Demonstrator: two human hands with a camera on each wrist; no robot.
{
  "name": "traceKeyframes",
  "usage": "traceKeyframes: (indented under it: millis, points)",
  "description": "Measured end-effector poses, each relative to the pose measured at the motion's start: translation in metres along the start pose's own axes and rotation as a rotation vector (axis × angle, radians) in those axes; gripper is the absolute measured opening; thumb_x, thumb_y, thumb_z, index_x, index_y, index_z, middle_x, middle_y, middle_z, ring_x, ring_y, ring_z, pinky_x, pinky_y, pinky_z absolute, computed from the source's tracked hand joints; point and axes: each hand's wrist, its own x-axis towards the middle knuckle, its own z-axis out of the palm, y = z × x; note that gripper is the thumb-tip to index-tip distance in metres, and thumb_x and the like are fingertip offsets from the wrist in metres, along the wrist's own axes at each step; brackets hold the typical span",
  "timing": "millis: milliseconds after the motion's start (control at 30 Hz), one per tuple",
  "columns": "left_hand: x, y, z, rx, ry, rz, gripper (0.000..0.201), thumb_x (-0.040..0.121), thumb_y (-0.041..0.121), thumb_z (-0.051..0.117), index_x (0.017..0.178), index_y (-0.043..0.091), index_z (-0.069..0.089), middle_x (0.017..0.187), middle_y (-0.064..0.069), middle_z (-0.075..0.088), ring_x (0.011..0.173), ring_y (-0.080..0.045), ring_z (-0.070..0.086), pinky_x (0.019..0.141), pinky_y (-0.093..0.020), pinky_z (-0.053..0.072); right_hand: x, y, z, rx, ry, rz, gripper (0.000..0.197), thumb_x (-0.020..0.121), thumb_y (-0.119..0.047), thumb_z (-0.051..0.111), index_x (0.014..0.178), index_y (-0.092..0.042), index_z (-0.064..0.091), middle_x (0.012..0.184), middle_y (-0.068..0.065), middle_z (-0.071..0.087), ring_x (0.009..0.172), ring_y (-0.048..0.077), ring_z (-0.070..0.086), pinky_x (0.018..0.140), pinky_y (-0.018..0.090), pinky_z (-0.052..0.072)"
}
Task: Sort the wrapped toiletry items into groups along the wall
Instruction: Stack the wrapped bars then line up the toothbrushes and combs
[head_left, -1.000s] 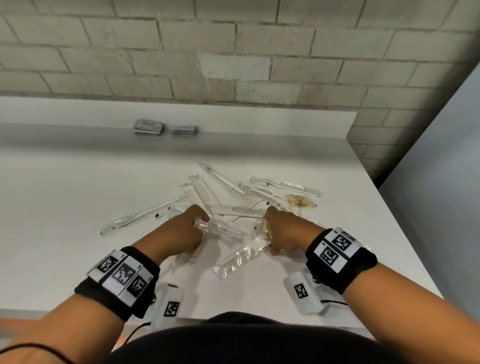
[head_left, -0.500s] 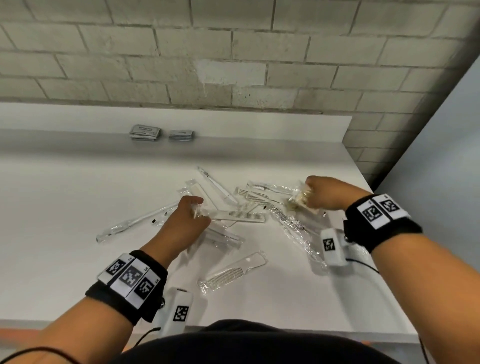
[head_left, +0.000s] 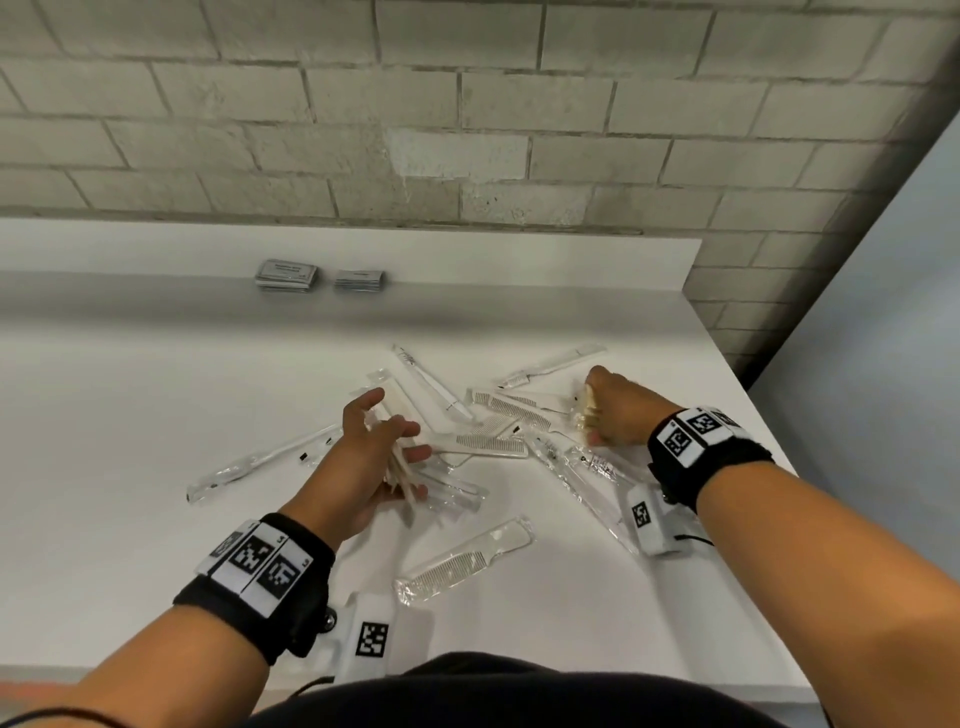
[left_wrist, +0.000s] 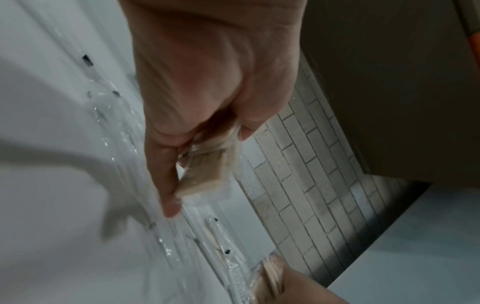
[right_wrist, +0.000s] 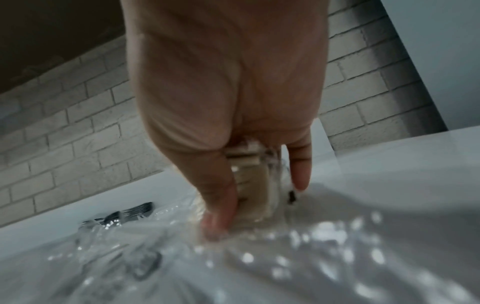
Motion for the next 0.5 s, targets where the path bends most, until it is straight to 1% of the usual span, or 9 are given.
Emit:
traceKeyframes:
  millis: [67, 133, 167, 200, 267, 333, 367, 433, 500]
  points:
    - [0.001, 0.001, 0.0, -0.061, -0.02, -0.005, 0.037, 0.099, 0.023, 0.049, 0.13, 0.038, 0.035, 0.112, -0.006, 0.058, 0.094, -0.028, 0.063, 0.087, -0.063, 0.049, -0.004, -0.003, -0.009, 0.169, 0.001, -0.017, 0.032, 0.084, -0.01, 0.058, 0.107, -0.02, 0.039, 0.086, 0.003, 0.059, 0.069, 0.019, 0.054, 0.056, 0.029, 0.042]
    - [0.003, 0.006, 0.001, -0.107, -0.041, 0.014, 0.038, 0.098, 0.024, 0.051, 0.13, 0.037, 0.037, 0.113, -0.007, 0.059, 0.093, -0.028, 0.061, 0.082, -0.055, 0.053, -0.012, -0.016, -0.025, 0.294, 0.084, -0.058, 0.035, 0.079, -0.007, 0.063, 0.091, -0.031, 0.041, 0.093, 0.002, 0.058, 0.078, 0.02, 0.057, 0.063, 0.031, 0.046]
    - [0.008, 0.008, 0.001, -0.125, -0.054, 0.03, 0.037, 0.097, 0.025, 0.052, 0.13, 0.036, 0.038, 0.113, -0.007, 0.06, 0.093, -0.028, 0.061, 0.079, -0.051, 0.055, -0.018, -0.03, -0.035, 0.43, 0.11, -0.095, 0.039, 0.077, -0.004, 0.068, 0.09, -0.033, 0.044, 0.098, 0.001, 0.059, 0.083, 0.02, 0.058, 0.068, 0.032, 0.048]
    - [0.01, 0.011, 0.005, -0.141, -0.081, 0.046, 0.037, 0.097, 0.027, 0.052, 0.13, 0.036, 0.039, 0.112, -0.008, 0.06, 0.094, -0.027, 0.06, 0.075, -0.047, 0.055, -0.028, -0.046, -0.042, 0.652, 0.083, -0.143, 0.042, 0.078, 0.0, 0.07, 0.095, -0.032, 0.049, 0.097, 0.001, 0.06, 0.082, 0.019, 0.06, 0.069, 0.031, 0.049]
    - [0.016, 0.019, 0.014, -0.18, -0.138, 0.061, 0.034, 0.098, 0.035, 0.046, 0.131, 0.03, 0.04, 0.11, -0.011, 0.062, 0.091, -0.026, 0.062, 0.071, -0.041, 0.053, -0.044, -0.087, -0.047, 1.143, -0.122, -0.243, 0.044, 0.08, 0.011, 0.065, 0.109, -0.021, 0.055, 0.089, 0.001, 0.064, 0.076, 0.015, 0.063, 0.069, 0.03, 0.052]
    - [0.019, 0.028, 0.025, -0.278, -0.228, 0.017, 0.043, 0.1, 0.044, 0.034, 0.13, 0.016, 0.047, 0.111, -0.015, 0.066, 0.094, -0.027, 0.066, 0.079, -0.042, 0.056, -0.053, -0.129, -0.039, 1.361, -0.255, -0.276, 0.041, 0.082, 0.015, 0.061, 0.112, -0.011, 0.056, 0.085, 0.004, 0.067, 0.075, 0.017, 0.066, 0.068, 0.029, 0.056]
    - [0.021, 0.032, 0.029, -0.332, -0.266, -0.015, 0.056, 0.099, 0.051, 0.029, 0.131, 0.01, 0.048, 0.115, -0.017, 0.065, 0.1, -0.029, 0.065, 0.087, -0.044, 0.054, -0.052, -0.146, -0.031, 1.348, -0.239, -0.251, 0.037, 0.083, 0.011, 0.062, 0.113, -0.009, 0.055, 0.088, 0.006, 0.066, 0.078, 0.02, 0.067, 0.067, 0.031, 0.057]
    - [0.022, 0.042, 0.028, -0.417, -0.334, -0.082, 0.078, 0.091, 0.067, 0.026, 0.128, 0.004, 0.053, 0.122, -0.019, 0.062, 0.109, -0.032, 0.062, 0.095, -0.046, 0.046, -0.043, -0.171, -0.019, 1.097, -0.064, -0.202, 0.024, 0.089, -0.01, 0.064, 0.111, -0.011, 0.056, 0.101, 0.009, 0.062, 0.086, 0.026, 0.066, 0.068, 0.038, 0.057]
    - [0.025, 0.046, 0.016, -0.456, -0.383, -0.124, 0.083, 0.083, 0.071, 0.035, 0.123, 0.002, 0.058, 0.127, -0.021, 0.059, 0.114, -0.034, 0.058, 0.099, -0.046, 0.041, -0.034, -0.185, -0.01, 0.786, 0.067, -0.149, 0.03, 0.092, -0.036, 0.056, 0.114, -0.015, 0.056, 0.115, 0.011, 0.051, 0.098, 0.029, 0.061, 0.082, 0.045, 0.056]
